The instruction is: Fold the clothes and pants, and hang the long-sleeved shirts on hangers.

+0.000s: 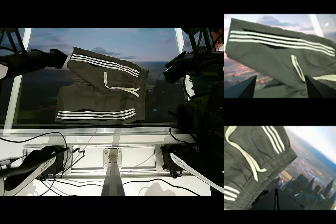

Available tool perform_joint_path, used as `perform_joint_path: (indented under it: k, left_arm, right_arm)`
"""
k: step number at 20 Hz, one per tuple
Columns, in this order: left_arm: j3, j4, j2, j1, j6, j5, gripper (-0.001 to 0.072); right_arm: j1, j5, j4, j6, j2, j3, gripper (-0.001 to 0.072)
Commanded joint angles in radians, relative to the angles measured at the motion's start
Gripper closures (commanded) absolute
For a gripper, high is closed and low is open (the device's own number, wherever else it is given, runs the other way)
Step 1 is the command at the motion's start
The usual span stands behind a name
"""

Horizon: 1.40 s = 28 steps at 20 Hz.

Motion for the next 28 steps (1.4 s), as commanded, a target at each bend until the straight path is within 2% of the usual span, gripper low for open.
perform_joint_path:
  k: [1, 15, 17, 20, 22, 24, 28]
  left_arm:
    - [0.001, 0.0, 0.001, 0.0, 0.0, 0.0, 0.0012]
    - [0.001, 0.0, 0.001, 0.0, 0.0, 0.0, 0.0011]
    - [0.001, 0.0, 0.001, 0.0, 0.0, 0.0, 0.0011]
    - [0.001, -0.001, 0.001, 0.0, -0.004, 0.0, 0.0011]
    - [0.001, -0.03, 0.001, 0.0, -0.003, 0.0, 0.0011]
    - [0.001, -0.04, 0.001, 0.0, -0.003, -0.01, 0.0011]
    - [0.001, -0.022, 0.003, 0.002, -0.003, -0.015, 0.0011]
  right_arm:
    - [0.001, 0.0, 0.0, 0.0, 0.0, 0.001, 0.0692]
    - [0.001, 0.0, 0.0, 0.0, 0.0, 0.001, 0.0692]
    - [0.001, -0.077, 0.0, 0.0, -0.001, 0.001, 0.0691]
    - [-0.005, -0.179, -0.12, -0.017, -0.018, -0.001, 0.0691]
    - [-0.083, -0.114, -0.168, -0.017, -0.066, -0.002, 0.0692]
    - [-0.22, -0.013, -0.111, -0.013, -0.122, -0.037, 0.0693]
    - [-0.507, 0.057, 0.301, -0.051, -0.137, -0.36, 0.0693]
